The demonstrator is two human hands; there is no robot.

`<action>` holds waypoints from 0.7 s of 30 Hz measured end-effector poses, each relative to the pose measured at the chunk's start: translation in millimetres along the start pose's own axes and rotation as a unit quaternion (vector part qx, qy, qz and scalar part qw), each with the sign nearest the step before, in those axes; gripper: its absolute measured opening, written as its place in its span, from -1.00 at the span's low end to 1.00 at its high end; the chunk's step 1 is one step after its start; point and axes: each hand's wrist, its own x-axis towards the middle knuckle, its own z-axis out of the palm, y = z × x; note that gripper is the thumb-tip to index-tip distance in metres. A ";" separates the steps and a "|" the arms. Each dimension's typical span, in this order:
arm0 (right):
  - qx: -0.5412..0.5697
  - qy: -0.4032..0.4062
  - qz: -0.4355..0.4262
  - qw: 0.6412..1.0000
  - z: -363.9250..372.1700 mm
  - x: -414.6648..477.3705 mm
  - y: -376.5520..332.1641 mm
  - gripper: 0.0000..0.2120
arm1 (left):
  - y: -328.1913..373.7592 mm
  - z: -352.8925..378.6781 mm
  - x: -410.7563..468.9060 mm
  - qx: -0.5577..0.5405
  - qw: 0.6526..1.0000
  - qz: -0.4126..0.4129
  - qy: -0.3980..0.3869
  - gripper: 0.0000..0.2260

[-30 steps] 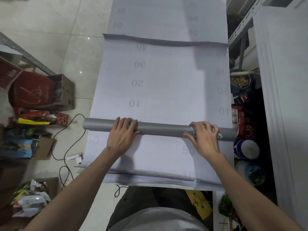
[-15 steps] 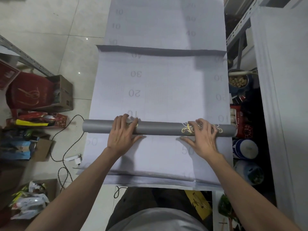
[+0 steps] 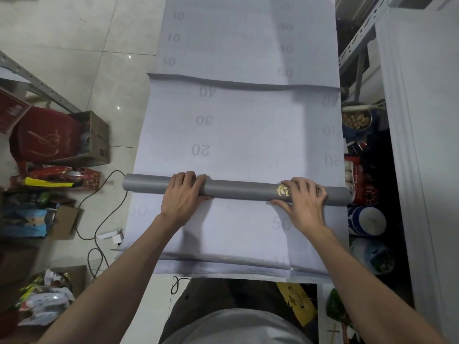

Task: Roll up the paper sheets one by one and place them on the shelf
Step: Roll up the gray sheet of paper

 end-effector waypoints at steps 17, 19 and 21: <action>0.027 0.002 -0.013 1.000 5.0 -1.6 6.1 -0.39 | -4.6 4.9 -12.9 0.032 0.999 0.008 0.034 -0.47; 0.021 -0.002 -0.010 1.000 5.3 -4.6 6.9 -0.33 | -5.2 3.4 -12.3 0.032 0.999 0.005 0.034 -0.41; 0.006 0.001 -0.012 1.000 3.7 -4.5 7.5 -0.37 | -6.4 1.5 -9.7 0.033 0.998 0.011 0.047 -0.46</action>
